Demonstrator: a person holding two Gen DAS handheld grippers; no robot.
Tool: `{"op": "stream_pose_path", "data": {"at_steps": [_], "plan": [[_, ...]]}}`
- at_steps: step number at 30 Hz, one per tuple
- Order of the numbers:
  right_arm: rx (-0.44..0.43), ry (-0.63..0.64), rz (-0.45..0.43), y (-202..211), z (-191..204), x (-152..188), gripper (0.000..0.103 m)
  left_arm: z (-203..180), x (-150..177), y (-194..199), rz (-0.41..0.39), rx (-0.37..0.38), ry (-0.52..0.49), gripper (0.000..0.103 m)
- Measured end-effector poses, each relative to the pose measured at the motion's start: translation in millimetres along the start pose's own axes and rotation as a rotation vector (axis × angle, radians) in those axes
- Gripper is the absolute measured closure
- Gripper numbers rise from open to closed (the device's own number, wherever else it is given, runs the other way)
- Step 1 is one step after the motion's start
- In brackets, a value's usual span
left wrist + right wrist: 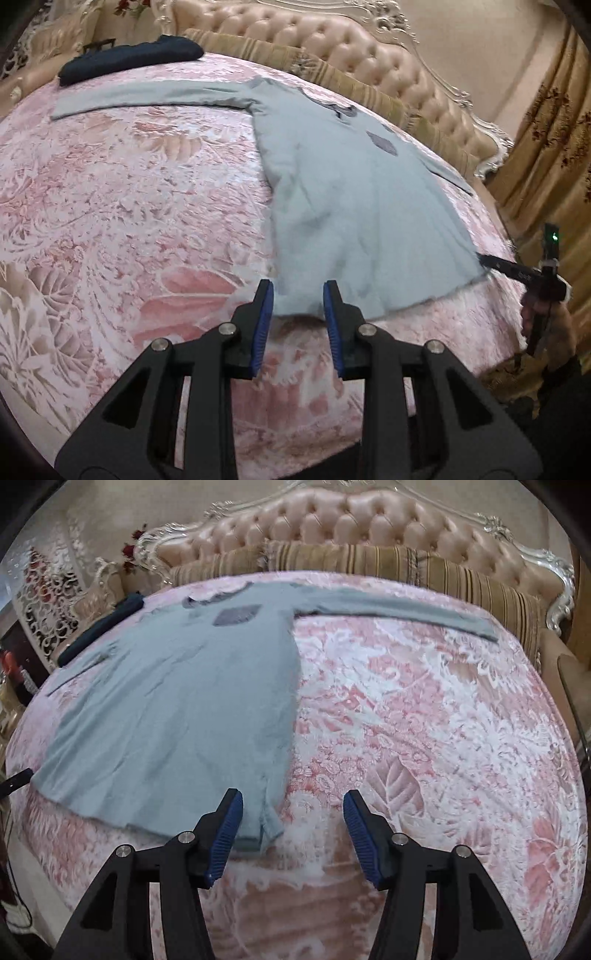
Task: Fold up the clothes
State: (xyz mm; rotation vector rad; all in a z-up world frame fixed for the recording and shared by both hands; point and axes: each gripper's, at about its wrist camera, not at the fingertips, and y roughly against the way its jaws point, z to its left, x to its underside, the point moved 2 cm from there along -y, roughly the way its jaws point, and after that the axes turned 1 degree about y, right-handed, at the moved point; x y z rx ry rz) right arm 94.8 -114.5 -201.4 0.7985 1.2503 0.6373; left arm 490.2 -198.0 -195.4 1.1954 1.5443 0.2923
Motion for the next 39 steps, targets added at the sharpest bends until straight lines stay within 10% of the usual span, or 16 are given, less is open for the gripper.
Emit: {"op": "stream_pose_path", "data": {"at_steps": [5, 6, 8, 11, 20, 24, 32, 39], "plan": [[0.02, 0.09, -0.001, -3.5, 21.5, 4.6, 0.043, -5.6, 3.2, -9.0, 0.02, -0.015, -0.03, 0.05], [0.035, 0.108, -0.006, -3.3, 24.4, 5.9, 0.046, -8.3, 3.8, -9.1, 0.018, -0.026, -0.046, 0.054], [0.056, 0.155, -0.017, -0.6, 32.1, 8.0, 0.083, -8.7, 3.7, -10.3, 0.031, -0.039, -0.06, 0.09], [0.098, 0.204, -0.007, 0.6, 38.3, 8.8, 0.094, -6.2, 5.0, -9.1, 0.042, -0.015, -0.041, 0.093], [0.11, 0.229, 0.024, 4.9, 36.1, 10.3, 0.095, -8.3, 7.8, 2.5, 0.04, -0.022, -0.069, 0.089], [0.097, 0.234, 0.032, 17.4, 32.5, 8.0, 0.094, -7.1, -10.2, 21.1, -0.048, -0.038, -0.085, 0.052], [0.11, 0.242, 0.076, 37.9, 18.9, 13.4, 0.09, -20.5, -47.5, -35.2, -0.019, -0.093, -0.183, 0.065], [0.166, 0.25, -0.053, 52.4, 9.7, -19.4, 0.073, -11.2, -39.9, -47.4, 0.049, -0.15, -0.212, 0.071]]}}
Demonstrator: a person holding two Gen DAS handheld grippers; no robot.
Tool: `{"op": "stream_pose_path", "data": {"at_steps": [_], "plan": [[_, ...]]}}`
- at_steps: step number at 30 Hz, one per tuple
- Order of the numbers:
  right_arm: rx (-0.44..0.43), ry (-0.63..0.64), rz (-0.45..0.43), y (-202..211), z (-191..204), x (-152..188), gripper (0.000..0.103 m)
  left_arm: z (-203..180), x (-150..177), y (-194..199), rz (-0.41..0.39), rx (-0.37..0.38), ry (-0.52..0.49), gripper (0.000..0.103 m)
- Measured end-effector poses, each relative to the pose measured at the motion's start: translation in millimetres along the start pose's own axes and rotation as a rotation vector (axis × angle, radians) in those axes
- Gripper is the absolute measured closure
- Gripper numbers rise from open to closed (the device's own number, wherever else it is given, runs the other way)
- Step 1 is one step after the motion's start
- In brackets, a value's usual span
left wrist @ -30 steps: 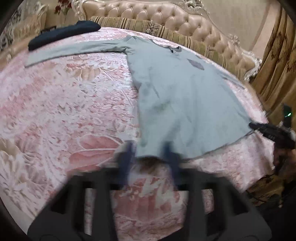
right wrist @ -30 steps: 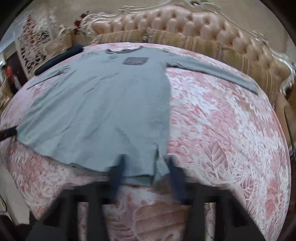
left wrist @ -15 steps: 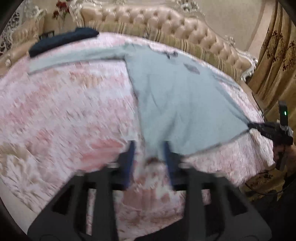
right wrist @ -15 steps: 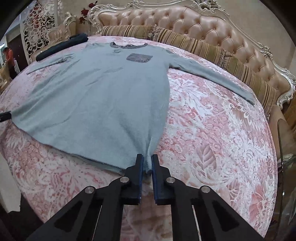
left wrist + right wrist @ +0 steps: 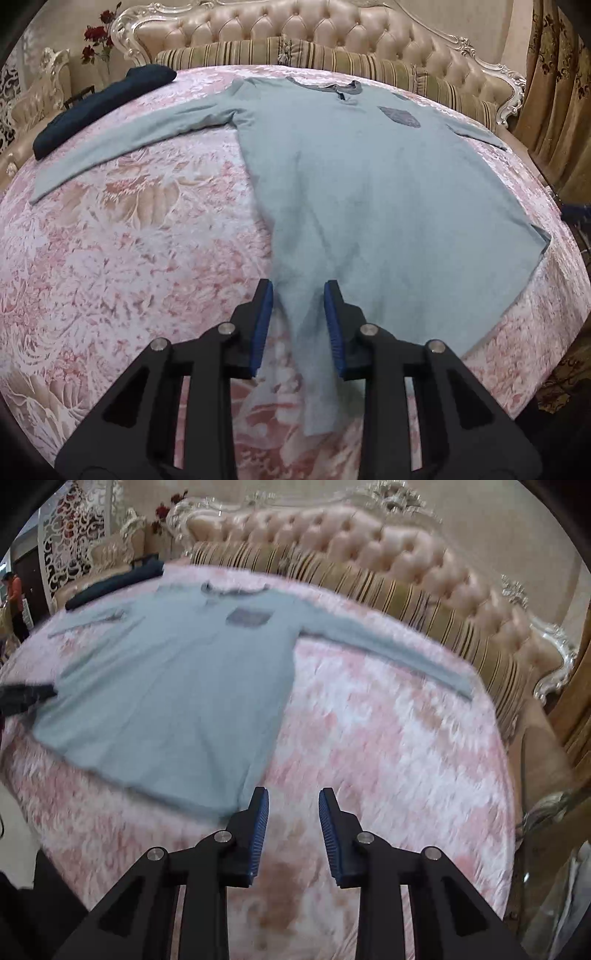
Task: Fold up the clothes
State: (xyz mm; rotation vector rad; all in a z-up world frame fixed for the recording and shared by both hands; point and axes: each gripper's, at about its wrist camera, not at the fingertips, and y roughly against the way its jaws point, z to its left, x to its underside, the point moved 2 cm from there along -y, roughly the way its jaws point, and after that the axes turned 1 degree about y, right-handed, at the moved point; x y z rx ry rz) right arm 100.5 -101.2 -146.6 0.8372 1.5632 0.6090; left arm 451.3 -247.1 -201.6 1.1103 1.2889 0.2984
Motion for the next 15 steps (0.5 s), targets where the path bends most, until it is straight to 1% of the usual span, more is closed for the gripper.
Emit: {"op": "stream_pose_path", "data": {"at_steps": [1, 2, 3, 4, 5, 6, 7, 8, 10, 12, 14, 15], "plan": [[0.008, 0.004, -0.024, -1.9, 0.8, -11.8, 0.073, 4.6, 0.2, 2.0, 0.003, 0.004, 0.018, 0.068], [0.004, 0.004, -0.055, -3.9, 3.3, -23.9, 0.073, 14.9, -3.1, 6.4, -0.008, 0.008, 0.053, 0.069], [-0.013, -0.003, -0.075, -9.2, 7.8, -35.5, 0.072, 27.6, -8.0, 11.7, -0.025, 0.009, 0.094, 0.069], [-0.032, -0.011, -0.089, -15.6, 13.0, -47.0, 0.069, 40.4, -12.9, 17.1, -0.042, 0.011, 0.136, 0.069], [-0.052, -0.02, -0.104, -22.1, 18.2, -58.4, 0.053, 54.2, -20.2, 21.1, -0.061, -0.026, 0.161, 0.069], [-0.072, -0.029, -0.119, -28.5, 23.3, -69.8, 0.045, 70.8, -28.3, 24.7, -0.084, -0.079, 0.18, 0.068], [-0.088, -0.037, -0.131, -35.0, 30.0, -79.0, 0.037, 96.8, -39.0, 28.1, -0.117, -0.13, 0.219, 0.068], [-0.104, -0.047, -0.141, -41.4, 37.2, -87.4, 0.035, 120.0, -47.1, 29.4, -0.136, -0.164, 0.263, 0.068], [-0.149, -0.034, -0.119, -59.3, 56.8, -105.5, 0.034, 159.2, -59.9, 29.4, -0.16, -0.223, 0.332, 0.068], [-0.179, -0.005, -0.129, -70.8, 78.4, -122.2, 0.034, 189.3, -73.3, 22.7, -0.175, -0.275, 0.33, 0.066], [-0.186, 0.027, -0.127, -81.6, 97.4, -136.4, 0.033, 212.7, -83.4, 14.0, -0.178, -0.308, 0.328, 0.065], [-0.177, 0.037, -0.125, -87.7, 104.4, -141.9, 0.033, 225.1, -88.1, 10.2, -0.186, -0.322, 0.331, 0.065]]}}
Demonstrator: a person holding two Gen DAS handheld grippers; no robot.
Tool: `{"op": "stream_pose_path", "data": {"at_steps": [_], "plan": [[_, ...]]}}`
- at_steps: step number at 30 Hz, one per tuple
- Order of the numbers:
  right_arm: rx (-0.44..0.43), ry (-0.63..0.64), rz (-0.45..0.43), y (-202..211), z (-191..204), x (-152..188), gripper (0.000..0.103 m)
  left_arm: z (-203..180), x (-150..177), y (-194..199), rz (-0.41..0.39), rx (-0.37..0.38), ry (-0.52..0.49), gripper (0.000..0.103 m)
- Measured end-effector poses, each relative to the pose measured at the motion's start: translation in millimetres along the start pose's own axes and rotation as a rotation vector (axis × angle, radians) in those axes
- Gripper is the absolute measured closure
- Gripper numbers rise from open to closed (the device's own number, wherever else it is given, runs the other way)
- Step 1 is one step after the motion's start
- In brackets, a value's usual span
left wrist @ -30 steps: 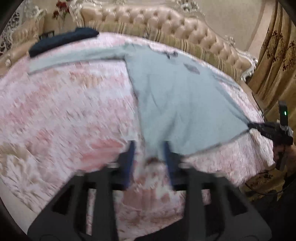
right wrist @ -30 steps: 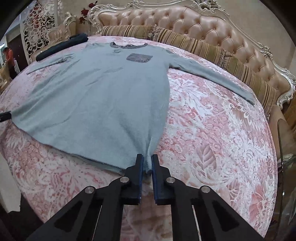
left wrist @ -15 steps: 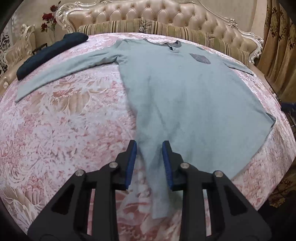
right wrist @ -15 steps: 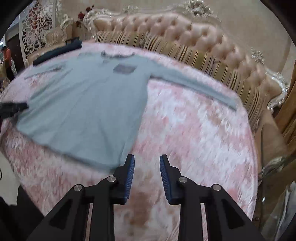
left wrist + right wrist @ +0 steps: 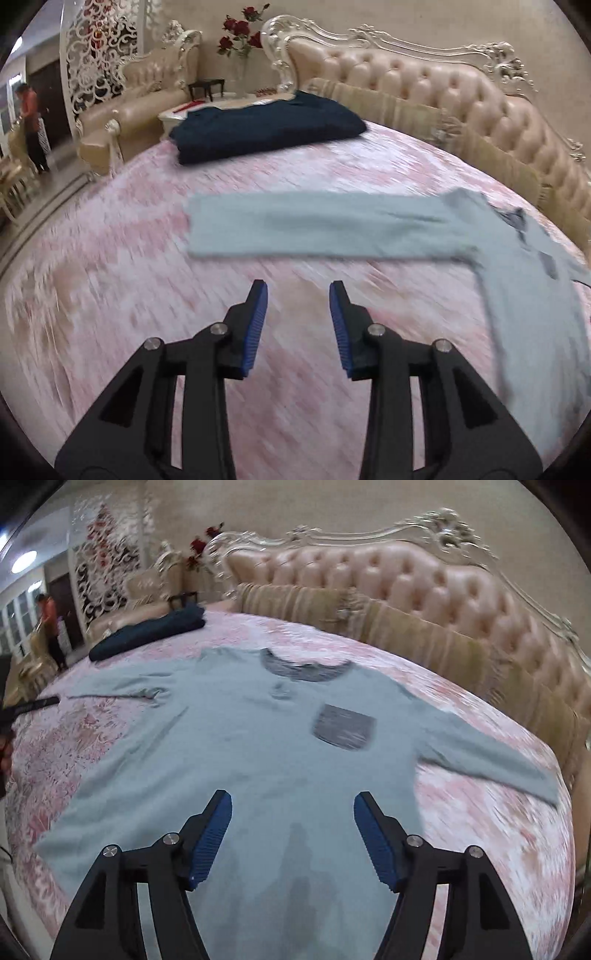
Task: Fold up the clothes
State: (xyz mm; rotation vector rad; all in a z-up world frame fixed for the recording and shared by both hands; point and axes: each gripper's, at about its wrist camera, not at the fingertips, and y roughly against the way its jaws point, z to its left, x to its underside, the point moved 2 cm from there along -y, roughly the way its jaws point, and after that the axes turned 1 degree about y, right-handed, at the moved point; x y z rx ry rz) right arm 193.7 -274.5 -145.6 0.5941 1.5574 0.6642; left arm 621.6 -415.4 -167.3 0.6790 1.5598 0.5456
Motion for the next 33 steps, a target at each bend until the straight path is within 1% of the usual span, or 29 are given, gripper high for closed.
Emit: {"op": "stream_pose_path", "data": {"at_steps": [3, 5, 8, 11, 14, 17, 19, 20, 21, 22, 25, 28, 31, 33], "plan": [[0.05, 0.008, 0.015, -18.8, 5.5, -6.2, 0.033, 35.2, -14.2, -23.8, 0.012, -0.045, 0.014, 0.064], [0.066, -0.007, 0.033, -25.5, -2.4, -1.8, 0.033, 54.9, -20.8, -35.9, 0.028, -0.066, 0.02, 0.064], [0.082, -0.033, 0.058, -29.8, -19.4, 8.1, 0.033, 76.2, -31.2, -51.4, 0.049, -0.037, 0.067, 0.064], [0.091, -0.063, 0.074, -30.6, -35.1, 15.1, 0.033, 84.5, -38.0, -66.7, 0.078, -0.011, 0.098, 0.065], [0.101, -0.077, 0.083, -32.0, -42.9, 19.5, 0.033, 85.8, -39.7, -78.7, 0.118, -0.017, 0.104, 0.065], [0.105, -0.071, 0.089, -34.7, -44.7, 22.4, 0.033, 86.5, -41.7, -83.1, 0.125, -0.018, 0.116, 0.065], [0.102, -0.064, 0.096, -37.7, -44.3, 23.4, 0.033, 83.8, -42.7, -84.9, 0.134, -0.022, 0.102, 0.066], [0.099, -0.064, 0.096, -38.9, -44.2, 23.2, 0.033, 82.1, -43.1, -85.8, 0.14, -0.023, 0.093, 0.068], [0.094, -0.064, 0.097, -41.2, -44.2, 23.1, 0.033, 81.4, -43.9, -86.7, 0.148, -0.017, 0.093, 0.083], [0.089, -0.066, 0.098, -43.1, -44.0, 23.2, 0.032, 82.9, -46.6, -88.3, 0.163, -0.011, 0.103, 0.089], [0.076, -0.073, 0.102, -48.0, -42.8, 24.3, 0.032, 83.6, -53.2, -91.0, 0.193, 0.001, 0.106, 0.095], [0.057, -0.078, 0.112, -52.6, -40.7, 27.2, 0.031, 75.7, -62.8, -81.0, 0.184, 0.019, 0.101, 0.097], [0.047, -0.077, 0.116, -55.8, -38.9, 31.4, 0.031, 52.5, -76.5, -65.0, 0.165, 0.033, 0.062, 0.097], [0.04, -0.081, 0.111, -55.9, -39.4, 33.5, 0.03, 30.4, -86.6, -55.7, 0.152, 0.039, 0.029, 0.097]]}}
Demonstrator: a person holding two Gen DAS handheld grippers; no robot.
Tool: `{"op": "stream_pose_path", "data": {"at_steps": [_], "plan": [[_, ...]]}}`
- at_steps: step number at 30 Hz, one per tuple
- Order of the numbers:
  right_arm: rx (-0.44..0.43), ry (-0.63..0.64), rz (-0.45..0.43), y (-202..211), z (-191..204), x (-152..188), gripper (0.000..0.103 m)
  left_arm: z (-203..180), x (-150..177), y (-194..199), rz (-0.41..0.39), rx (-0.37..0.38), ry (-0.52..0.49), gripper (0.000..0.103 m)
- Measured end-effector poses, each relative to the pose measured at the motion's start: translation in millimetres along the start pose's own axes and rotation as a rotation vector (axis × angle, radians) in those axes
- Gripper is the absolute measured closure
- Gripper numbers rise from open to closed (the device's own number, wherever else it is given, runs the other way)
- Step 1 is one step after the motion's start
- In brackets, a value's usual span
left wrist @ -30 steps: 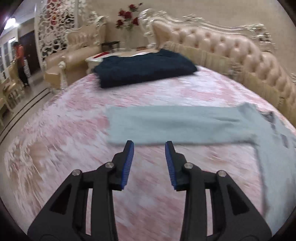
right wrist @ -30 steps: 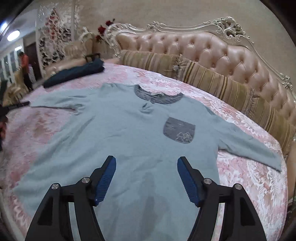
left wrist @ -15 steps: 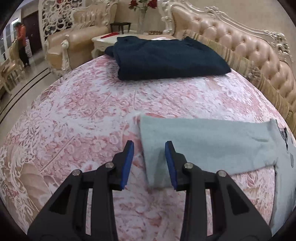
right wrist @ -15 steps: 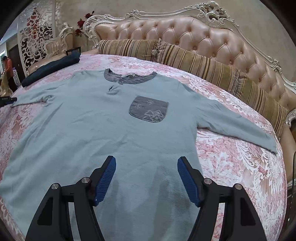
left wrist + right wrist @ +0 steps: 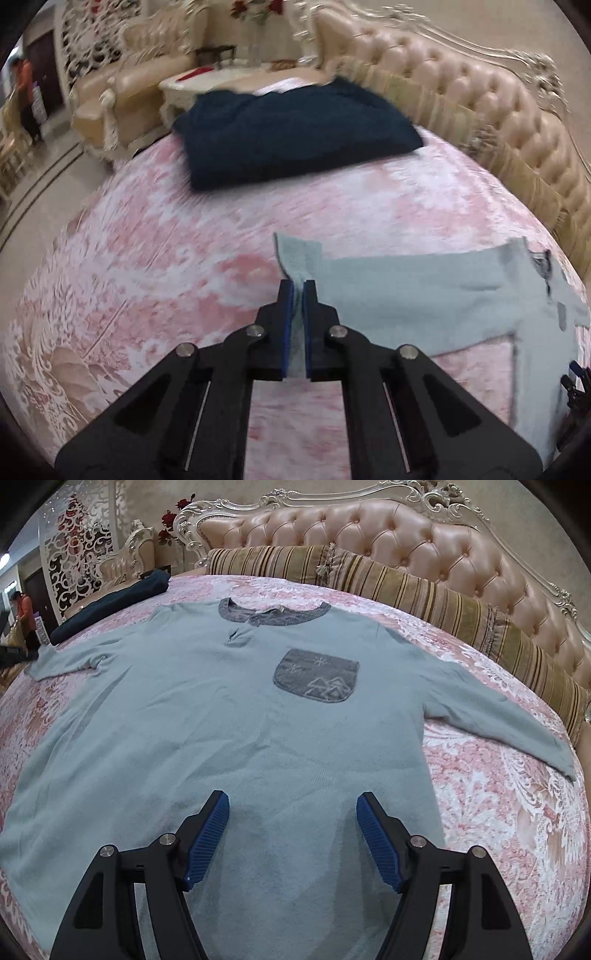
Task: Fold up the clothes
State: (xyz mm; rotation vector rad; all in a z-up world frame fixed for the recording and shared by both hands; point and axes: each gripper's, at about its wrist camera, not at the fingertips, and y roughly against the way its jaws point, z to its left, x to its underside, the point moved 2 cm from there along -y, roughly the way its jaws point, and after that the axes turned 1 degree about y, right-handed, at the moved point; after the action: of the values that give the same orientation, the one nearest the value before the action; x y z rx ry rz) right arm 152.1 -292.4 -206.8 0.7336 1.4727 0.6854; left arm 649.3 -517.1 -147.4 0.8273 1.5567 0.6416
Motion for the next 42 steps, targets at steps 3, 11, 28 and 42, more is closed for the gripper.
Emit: {"op": "stream_pose_path", "data": {"at_steps": [3, 11, 28, 42], "plan": [[-0.027, -0.027, -0.01, 1.4, -4.6, 1.2, 0.03, -52.4, -10.8, 16.0, -0.022, 0.035, -0.065, 0.097], [-0.058, -0.086, -0.023, 1.5, -14.1, 3.2, 0.027, -268.6, -8.9, 7.0, -0.014, 0.213, -0.306, 0.097], [-0.089, -0.182, -0.1, 31.8, -30.5, -5.4, 0.024, -399.2, 42.9, -45.1, 0.079, 0.395, -0.393, 0.039], [-0.18, -0.173, -0.035, -29.3, -4.4, -127.1, 0.022, -205.0, 22.9, -51.2, -0.032, 0.4, 0.013, 0.039]]}}
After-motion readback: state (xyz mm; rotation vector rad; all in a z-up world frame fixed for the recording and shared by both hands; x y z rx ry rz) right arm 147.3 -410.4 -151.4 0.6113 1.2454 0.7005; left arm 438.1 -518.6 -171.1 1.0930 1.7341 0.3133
